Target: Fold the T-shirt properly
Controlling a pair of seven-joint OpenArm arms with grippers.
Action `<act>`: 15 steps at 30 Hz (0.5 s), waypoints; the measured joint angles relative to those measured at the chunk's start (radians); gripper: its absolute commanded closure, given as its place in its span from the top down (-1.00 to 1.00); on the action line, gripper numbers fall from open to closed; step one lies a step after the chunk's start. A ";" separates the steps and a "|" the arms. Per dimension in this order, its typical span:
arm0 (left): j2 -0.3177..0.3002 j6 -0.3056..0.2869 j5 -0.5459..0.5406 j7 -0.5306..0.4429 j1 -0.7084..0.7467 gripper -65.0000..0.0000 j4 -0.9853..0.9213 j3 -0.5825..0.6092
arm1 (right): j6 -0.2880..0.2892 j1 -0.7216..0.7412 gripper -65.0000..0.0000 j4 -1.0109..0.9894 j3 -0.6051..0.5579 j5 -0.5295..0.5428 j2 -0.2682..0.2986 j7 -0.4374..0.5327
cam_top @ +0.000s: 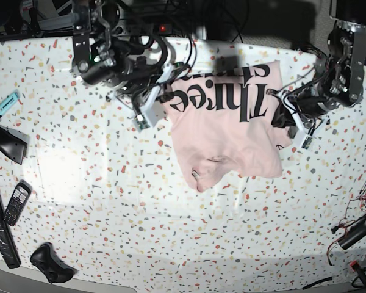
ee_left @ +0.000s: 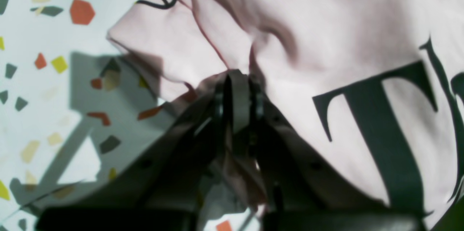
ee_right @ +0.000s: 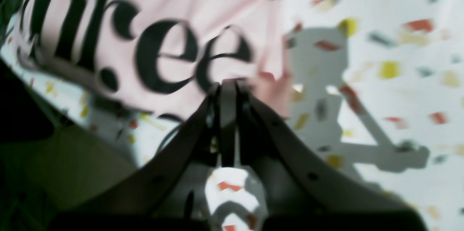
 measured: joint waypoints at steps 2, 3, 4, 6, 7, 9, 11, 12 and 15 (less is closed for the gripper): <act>0.012 0.000 0.001 -0.010 0.002 -0.94 0.000 0.000 | 0.000 -0.013 -1.00 0.000 -0.034 0.000 0.000 0.000; 0.017 0.000 0.001 -0.019 0.002 -0.94 0.000 0.000 | 0.000 -0.019 -1.00 0.000 -0.051 -0.001 0.000 0.001; 0.022 0.000 0.000 -0.019 0.002 -0.94 0.000 0.000 | 0.000 -0.024 -1.00 0.000 -0.066 -0.003 0.000 0.003; 0.022 0.000 0.000 -0.019 0.000 -0.94 0.000 0.000 | 0.000 -0.038 -1.00 0.000 -0.086 -0.003 0.000 0.008; 0.021 0.000 0.000 -0.018 -0.001 -0.94 0.000 0.000 | 0.000 -0.043 -1.00 0.000 -0.091 -0.003 0.000 0.007; 0.021 0.000 0.000 -0.013 -0.003 -0.94 0.001 0.000 | 0.000 -0.048 -1.00 0.000 -0.092 -0.003 0.000 0.007; 0.022 0.003 0.003 0.023 -0.001 -0.94 0.028 -0.008 | 0.000 -0.048 -1.00 0.001 -0.092 -0.003 0.000 0.007; 0.022 0.002 0.005 0.041 0.003 -0.94 0.051 -0.015 | 0.000 -0.050 -1.00 0.008 -0.092 -0.003 0.000 0.002; 0.022 -0.001 -0.002 0.053 0.053 -1.00 0.164 -0.071 | 0.001 -0.067 -1.00 0.067 -0.058 0.000 -0.001 -0.005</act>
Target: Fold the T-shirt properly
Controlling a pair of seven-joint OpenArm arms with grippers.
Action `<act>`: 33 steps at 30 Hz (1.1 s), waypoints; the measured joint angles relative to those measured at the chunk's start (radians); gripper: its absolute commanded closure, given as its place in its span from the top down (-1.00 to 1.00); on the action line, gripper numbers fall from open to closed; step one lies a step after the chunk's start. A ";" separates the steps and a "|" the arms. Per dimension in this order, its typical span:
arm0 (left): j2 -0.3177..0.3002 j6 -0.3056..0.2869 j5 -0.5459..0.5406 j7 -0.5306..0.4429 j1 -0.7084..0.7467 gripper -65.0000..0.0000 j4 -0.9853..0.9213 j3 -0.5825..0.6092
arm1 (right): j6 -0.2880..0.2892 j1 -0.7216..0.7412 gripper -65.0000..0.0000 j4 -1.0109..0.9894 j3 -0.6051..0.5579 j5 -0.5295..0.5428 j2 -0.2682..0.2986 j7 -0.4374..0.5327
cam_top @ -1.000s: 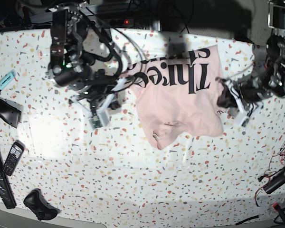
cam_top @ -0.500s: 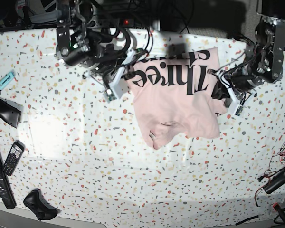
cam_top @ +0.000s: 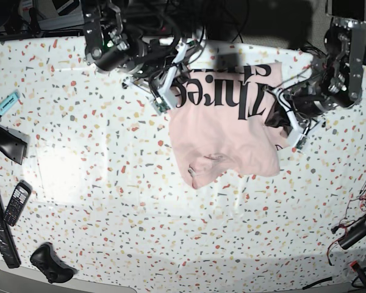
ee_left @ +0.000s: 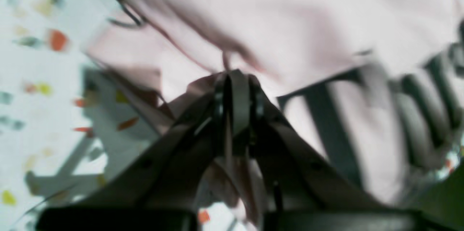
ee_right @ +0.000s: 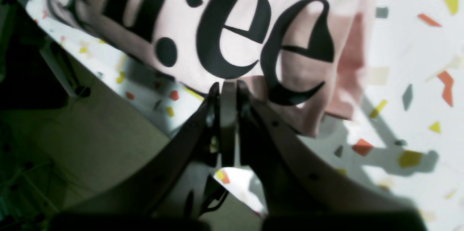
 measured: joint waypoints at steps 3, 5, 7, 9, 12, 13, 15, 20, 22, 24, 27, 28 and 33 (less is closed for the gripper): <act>-0.001 0.004 -0.017 -0.003 0.083 -1.00 0.122 -0.097 | -0.003 -0.027 -1.00 0.079 0.085 0.000 0.000 -0.006; -0.001 0.003 -0.056 0.000 0.155 -1.00 0.185 -0.160 | -0.004 -0.056 -1.00 0.121 0.146 0.000 0.000 -0.032; 0.000 0.001 -0.070 0.022 0.227 -1.00 0.230 -0.212 | -0.007 -0.098 -1.00 0.159 0.201 0.000 0.000 -0.050; 0.001 0.002 -0.080 0.053 0.293 -1.00 0.262 -0.259 | -0.007 -0.147 -1.00 0.196 0.240 0.008 0.000 -0.061; 0.002 0.002 -0.121 0.117 0.382 -1.00 0.289 -0.323 | -0.008 -0.240 -1.00 0.257 0.283 0.054 0.000 -0.084; 0.002 0.001 -0.132 0.134 0.412 -1.00 0.293 -0.343 | -0.009 -0.276 -1.00 0.275 0.292 0.069 0.000 -0.090; 0.001 0.001 -0.143 0.158 0.473 -1.00 0.296 -0.381 | -0.008 -0.346 -1.00 0.302 0.303 0.094 0.000 -0.098; -0.003 0.001 -0.140 0.178 0.629 -1.00 0.296 -0.436 | -0.008 -0.511 -1.00 0.315 0.310 0.087 -0.002 -0.098; 0.000 0.000 -0.135 0.175 0.693 -1.00 0.296 -0.435 | -0.008 -0.552 -1.00 0.312 0.309 0.071 -0.002 -0.097; 0.024 -0.004 -0.134 0.132 0.731 -1.00 0.266 -0.434 | -0.009 -0.572 -1.00 0.280 0.309 0.052 -0.003 -0.086; 0.055 -0.047 -0.137 0.106 0.715 -1.00 0.145 -0.435 | -0.009 -0.565 -1.00 0.167 0.309 0.028 -0.002 -0.085; 0.064 -0.050 -0.135 0.105 0.700 -1.00 0.093 -0.434 | -0.009 -0.558 -1.00 0.114 0.309 0.026 0.003 -0.074; 0.096 -0.126 -0.132 0.101 0.591 -1.00 -0.236 -0.434 | -0.007 -0.464 -1.00 -0.220 0.308 0.027 0.070 0.018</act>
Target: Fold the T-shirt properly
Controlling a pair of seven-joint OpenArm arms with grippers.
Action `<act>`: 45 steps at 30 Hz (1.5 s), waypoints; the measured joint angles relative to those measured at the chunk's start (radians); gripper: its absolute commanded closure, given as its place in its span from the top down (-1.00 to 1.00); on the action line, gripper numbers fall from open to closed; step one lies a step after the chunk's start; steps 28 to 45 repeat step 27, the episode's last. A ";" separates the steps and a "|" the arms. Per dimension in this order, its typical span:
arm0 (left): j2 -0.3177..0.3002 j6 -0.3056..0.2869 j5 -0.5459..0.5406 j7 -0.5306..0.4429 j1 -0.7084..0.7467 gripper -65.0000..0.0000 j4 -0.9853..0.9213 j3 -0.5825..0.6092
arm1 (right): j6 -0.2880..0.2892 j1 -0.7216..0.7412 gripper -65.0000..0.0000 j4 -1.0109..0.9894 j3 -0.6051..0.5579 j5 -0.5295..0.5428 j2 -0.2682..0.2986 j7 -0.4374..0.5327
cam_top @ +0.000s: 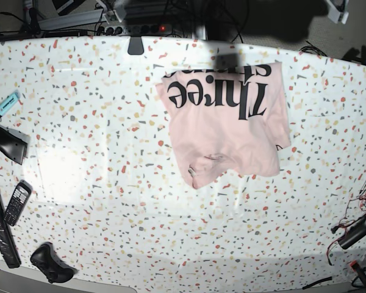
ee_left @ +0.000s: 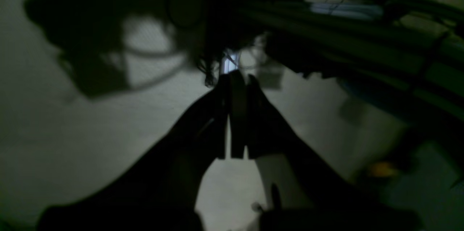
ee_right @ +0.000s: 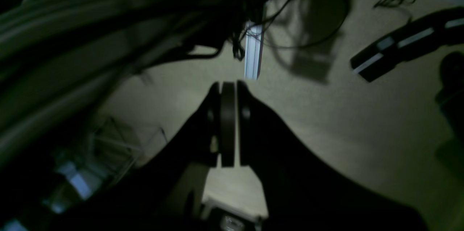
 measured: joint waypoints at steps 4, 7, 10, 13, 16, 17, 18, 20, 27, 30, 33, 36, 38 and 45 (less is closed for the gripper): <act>0.009 -0.027 0.119 -0.178 -0.090 -1.00 -0.282 0.000 | 0.003 0.134 -1.00 -0.336 -0.001 -0.019 0.063 0.093; 0.013 -0.026 0.267 -0.327 -0.140 -1.00 -0.460 0.000 | 0.000 0.235 -1.00 -0.615 -0.001 -0.100 0.097 0.246; 0.023 -0.013 0.395 -0.453 -0.174 -1.00 -0.591 -0.001 | 0.000 0.339 -1.00 -0.874 0.000 -0.147 0.129 0.353; 0.035 0.071 0.509 -0.549 -0.219 -1.00 -0.691 -0.001 | 0.001 0.436 -1.00 -1.089 -0.003 -0.204 0.159 0.452; 0.059 0.209 0.594 -0.599 -0.271 -1.00 -0.779 -0.002 | -0.006 0.518 -1.00 -1.231 -0.037 -0.232 0.186 0.509; 0.066 0.232 0.595 -0.603 -0.287 -1.00 -0.808 -0.002 | -0.005 0.538 -1.00 -1.262 -0.056 -0.230 0.190 0.531; 0.072 0.241 0.596 -0.623 -0.302 -1.00 -0.838 -0.002 | -0.006 0.557 -1.00 -1.286 -0.081 -0.229 0.192 0.545; 0.092 0.243 0.597 -0.624 -0.334 -1.00 -0.887 -0.005 | -0.010 0.581 -1.00 -1.312 -0.132 -0.229 0.188 0.557; 0.148 0.266 0.673 -0.649 -0.399 -1.00 -0.928 -0.005 | -0.009 0.591 -1.00 -1.312 -0.243 -0.166 0.184 0.565; 0.148 0.266 0.673 -0.649 -0.399 -1.00 -0.928 -0.005 | -0.009 0.591 -1.00 -1.312 -0.243 -0.166 0.184 0.565; 0.148 0.266 0.673 -0.649 -0.399 -1.00 -0.928 -0.005 | -0.009 0.591 -1.00 -1.312 -0.243 -0.166 0.184 0.565; 0.148 0.266 0.673 -0.649 -0.399 -1.00 -0.928 -0.005 | -0.009 0.591 -1.00 -1.312 -0.243 -0.166 0.184 0.565; 0.148 0.266 0.673 -0.649 -0.399 -1.00 -0.928 -0.005 | -0.009 0.591 -1.00 -1.312 -0.243 -0.166 0.184 0.565; 0.148 0.266 0.673 -0.649 -0.399 -1.00 -0.928 -0.005 | -0.009 0.591 -1.00 -1.312 -0.243 -0.166 0.184 0.565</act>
